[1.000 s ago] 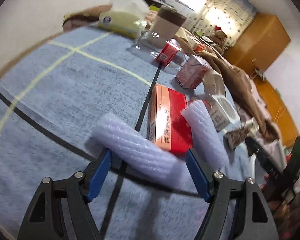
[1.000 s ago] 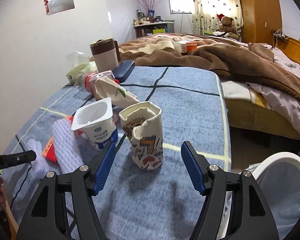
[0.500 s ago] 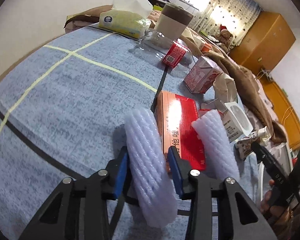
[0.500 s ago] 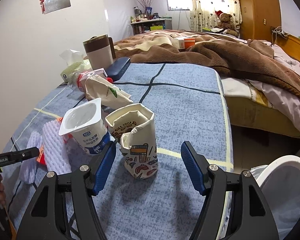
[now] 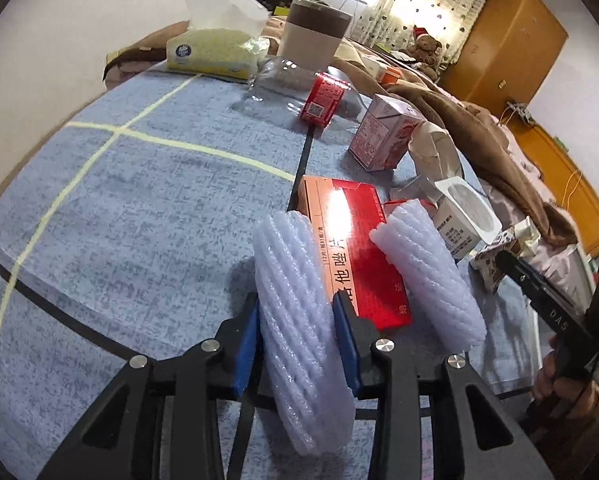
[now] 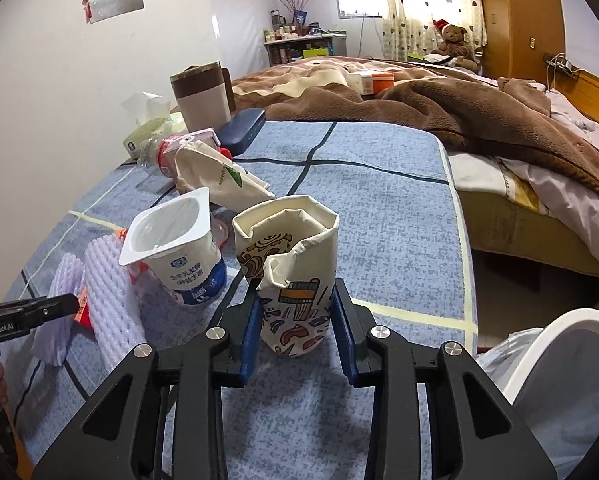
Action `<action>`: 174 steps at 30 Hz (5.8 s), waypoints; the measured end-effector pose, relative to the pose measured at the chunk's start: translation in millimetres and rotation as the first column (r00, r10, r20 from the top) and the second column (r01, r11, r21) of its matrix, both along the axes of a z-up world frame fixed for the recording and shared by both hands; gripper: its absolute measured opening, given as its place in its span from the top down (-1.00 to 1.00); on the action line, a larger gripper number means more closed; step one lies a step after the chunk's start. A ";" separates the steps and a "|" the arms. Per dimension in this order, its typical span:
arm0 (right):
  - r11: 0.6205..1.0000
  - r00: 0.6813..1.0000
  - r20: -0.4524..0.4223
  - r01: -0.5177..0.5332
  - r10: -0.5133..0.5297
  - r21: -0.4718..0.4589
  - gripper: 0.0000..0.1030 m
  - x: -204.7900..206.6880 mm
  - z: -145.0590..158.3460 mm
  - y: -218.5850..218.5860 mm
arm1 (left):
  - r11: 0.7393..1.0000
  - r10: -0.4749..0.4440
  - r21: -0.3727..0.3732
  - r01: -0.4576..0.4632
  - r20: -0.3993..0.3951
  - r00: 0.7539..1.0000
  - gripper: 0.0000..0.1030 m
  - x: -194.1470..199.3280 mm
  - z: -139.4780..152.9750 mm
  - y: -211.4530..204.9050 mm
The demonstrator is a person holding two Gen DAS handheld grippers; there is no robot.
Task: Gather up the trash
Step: 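Carry the foam sleeve and paper cup over the white bin with both tools, then open both tools to drop the sleeve and paper cup into the bin, then grasp the white yogurt cup with the right tool while the left tool approaches the red medicine box, then grasp the red medicine box with the left tool while the right tool holds the yogurt cup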
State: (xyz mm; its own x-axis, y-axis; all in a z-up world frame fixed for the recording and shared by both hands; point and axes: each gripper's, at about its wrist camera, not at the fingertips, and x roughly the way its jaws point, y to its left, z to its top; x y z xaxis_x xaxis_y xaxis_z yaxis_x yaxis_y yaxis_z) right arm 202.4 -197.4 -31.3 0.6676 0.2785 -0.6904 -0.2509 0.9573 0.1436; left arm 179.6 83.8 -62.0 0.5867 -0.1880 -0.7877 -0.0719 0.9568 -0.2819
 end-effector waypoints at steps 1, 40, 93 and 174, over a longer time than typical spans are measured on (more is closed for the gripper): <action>1.000 1.000 0.010 0.007 -0.007 -0.010 0.35 -2.1 1.1 0.5 | 1.000 -0.001 -0.002 0.001 0.006 1.000 0.37 -1.2 0.5 -0.3; 0.972 0.957 0.174 0.236 -0.234 0.007 0.34 -107.4 59.8 -71.1 | 0.933 -0.357 0.054 0.355 0.253 0.899 0.38 -44.4 85.6 -132.5; 0.825 0.832 0.048 0.554 -0.552 -0.112 -0.25 -132.9 18.4 -165.8 | 0.753 -0.644 0.036 0.657 0.243 0.725 -0.29 -30.7 75.9 -294.1; 0.990 0.990 -0.013 -0.141 0.141 0.011 -0.36 23.3 6.3 53.0 | 0.975 -0.172 0.150 0.165 0.029 0.985 -0.56 35.9 -3.7 -45.4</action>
